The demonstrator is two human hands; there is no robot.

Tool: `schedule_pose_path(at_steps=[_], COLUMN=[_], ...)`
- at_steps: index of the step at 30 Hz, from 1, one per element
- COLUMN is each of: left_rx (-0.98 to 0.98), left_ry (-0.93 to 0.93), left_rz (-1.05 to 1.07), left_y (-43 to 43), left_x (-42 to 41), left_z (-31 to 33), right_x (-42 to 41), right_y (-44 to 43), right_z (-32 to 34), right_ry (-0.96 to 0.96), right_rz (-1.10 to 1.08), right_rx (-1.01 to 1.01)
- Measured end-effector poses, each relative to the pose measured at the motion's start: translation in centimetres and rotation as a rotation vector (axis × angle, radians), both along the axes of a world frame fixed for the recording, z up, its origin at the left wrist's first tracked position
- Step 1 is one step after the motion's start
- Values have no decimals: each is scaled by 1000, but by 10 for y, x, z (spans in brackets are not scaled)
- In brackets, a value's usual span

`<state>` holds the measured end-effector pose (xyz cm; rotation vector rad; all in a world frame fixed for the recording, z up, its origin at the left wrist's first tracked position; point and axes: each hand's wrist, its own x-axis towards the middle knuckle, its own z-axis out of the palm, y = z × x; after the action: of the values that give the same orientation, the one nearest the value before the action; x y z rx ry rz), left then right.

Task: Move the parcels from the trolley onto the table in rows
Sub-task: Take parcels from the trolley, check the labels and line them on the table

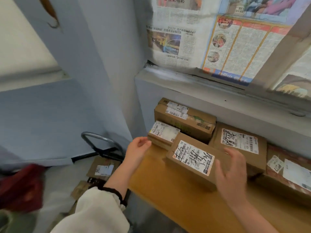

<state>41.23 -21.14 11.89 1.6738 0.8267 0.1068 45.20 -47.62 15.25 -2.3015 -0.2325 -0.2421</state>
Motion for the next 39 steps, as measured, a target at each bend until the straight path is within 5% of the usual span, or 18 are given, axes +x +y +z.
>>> schedule_pose_path(at_steps=[3,8,18,29,39], left_rx=[-10,21,300,336,478], left_ry=[-32,-76,62,352,571], left_rz=[93,276,460,490,11], left_y=[33,103,261,333,357], left_x=[-40,-115,-326,-449,-391], left_z=[5,15,5,-78,-277], right_x=[-10,-38,-178,-228,-192], right_y=[56,177,405,490,482], right_z=[7,-2,-47,-116,-311], right_ry=[-136,-79,-50,51,216], right_rz=[310,683,1114,1260,1259], right_rx=[-143,-237,-448,-682,-997])
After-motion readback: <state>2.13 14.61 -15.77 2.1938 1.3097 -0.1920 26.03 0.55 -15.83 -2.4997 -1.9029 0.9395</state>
